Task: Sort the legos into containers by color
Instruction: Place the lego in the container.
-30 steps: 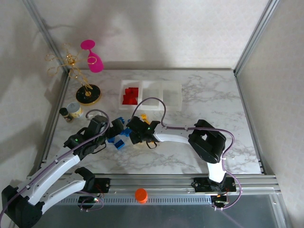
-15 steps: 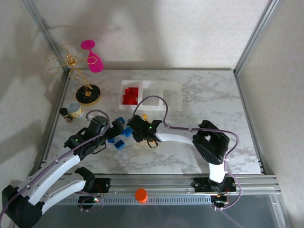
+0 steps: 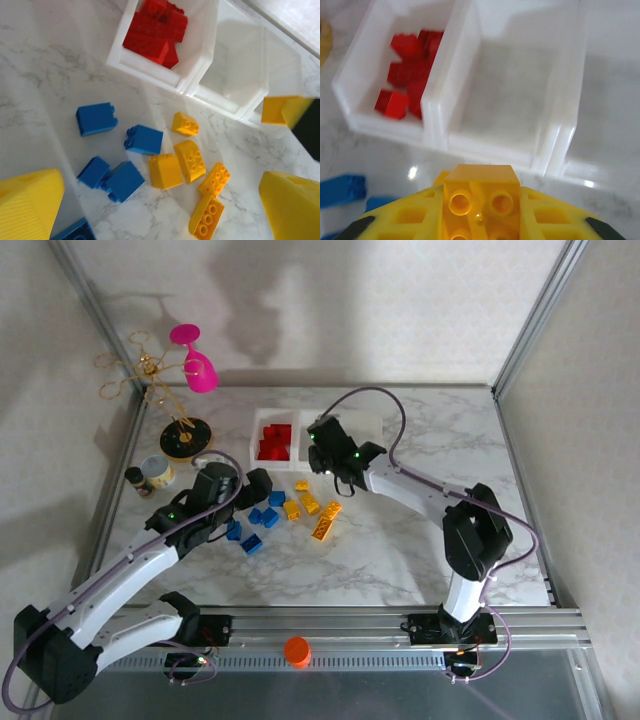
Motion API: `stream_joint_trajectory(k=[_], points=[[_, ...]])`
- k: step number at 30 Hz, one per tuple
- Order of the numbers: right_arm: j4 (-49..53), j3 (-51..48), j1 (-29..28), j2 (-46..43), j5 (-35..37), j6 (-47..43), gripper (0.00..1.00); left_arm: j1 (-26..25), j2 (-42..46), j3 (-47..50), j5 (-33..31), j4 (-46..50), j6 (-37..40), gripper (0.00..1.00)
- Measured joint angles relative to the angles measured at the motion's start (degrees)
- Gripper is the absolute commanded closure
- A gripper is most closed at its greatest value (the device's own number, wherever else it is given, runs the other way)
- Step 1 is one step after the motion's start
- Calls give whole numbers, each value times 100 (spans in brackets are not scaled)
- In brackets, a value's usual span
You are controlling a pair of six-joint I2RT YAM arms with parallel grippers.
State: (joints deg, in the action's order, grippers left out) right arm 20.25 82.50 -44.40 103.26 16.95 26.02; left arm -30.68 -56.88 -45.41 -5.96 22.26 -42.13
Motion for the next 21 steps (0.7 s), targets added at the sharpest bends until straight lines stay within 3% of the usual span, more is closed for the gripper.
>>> stream_joint_trajectory(k=[10, 21], points=[[-256, 1738, 575, 1808, -55, -468, 72, 2, -1014, -337, -79, -688, 188, 0], [-195, 3187, 778, 3038, -50, -896, 55, 2, -1517, -452, -111, -1034, 190, 1]])
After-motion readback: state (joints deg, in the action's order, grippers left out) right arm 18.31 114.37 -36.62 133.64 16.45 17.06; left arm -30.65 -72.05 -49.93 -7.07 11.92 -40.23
